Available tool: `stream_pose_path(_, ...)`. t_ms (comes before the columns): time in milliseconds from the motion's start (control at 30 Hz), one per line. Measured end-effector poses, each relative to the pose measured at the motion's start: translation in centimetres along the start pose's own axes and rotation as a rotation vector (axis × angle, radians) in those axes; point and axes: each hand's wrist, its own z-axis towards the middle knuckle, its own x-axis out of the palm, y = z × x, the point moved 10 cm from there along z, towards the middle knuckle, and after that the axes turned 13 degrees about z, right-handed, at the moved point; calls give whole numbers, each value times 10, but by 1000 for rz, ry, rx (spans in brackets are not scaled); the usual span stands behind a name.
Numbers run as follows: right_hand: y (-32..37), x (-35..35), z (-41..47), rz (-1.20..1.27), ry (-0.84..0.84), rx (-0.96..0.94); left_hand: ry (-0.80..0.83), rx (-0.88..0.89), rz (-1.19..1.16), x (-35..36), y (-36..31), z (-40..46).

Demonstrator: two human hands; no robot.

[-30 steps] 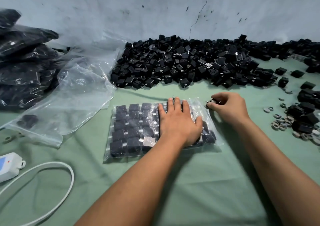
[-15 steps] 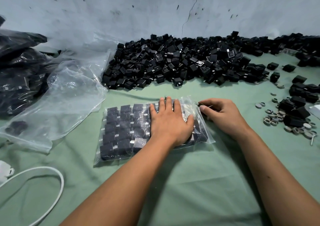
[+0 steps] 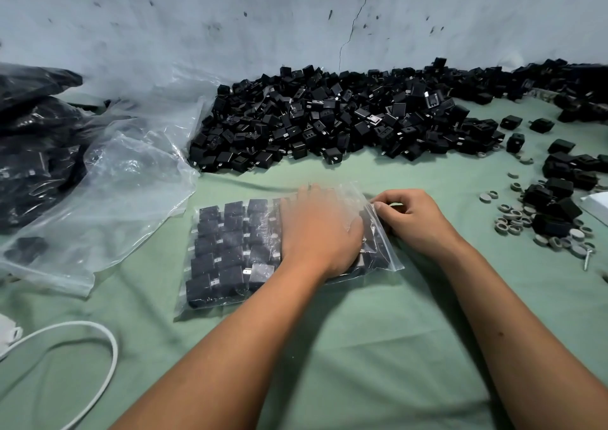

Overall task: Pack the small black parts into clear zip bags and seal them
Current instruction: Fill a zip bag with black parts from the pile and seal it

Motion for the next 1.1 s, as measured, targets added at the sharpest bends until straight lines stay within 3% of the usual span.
stream_pose_path(333, 0, 3, 0, -9, 59, -15, 5, 7, 7, 0, 0, -1)
stream_pose_path(500, 2, 9, -2, 170, 83, 19, 6, 5, 8, -1, 0, -1)
stream_pose_path(700, 5, 13, -1, 205, 96, -10, 10, 7, 5, -2, -1, -2)
stream_pose_path(933, 10, 16, 6, 87, 82, -126, 4, 6, 3, -2, -1, -1)
stream_pose_path(1100, 8, 8, 7, 211, -1, -118, 5, 6, 7, -1, -1, -1)
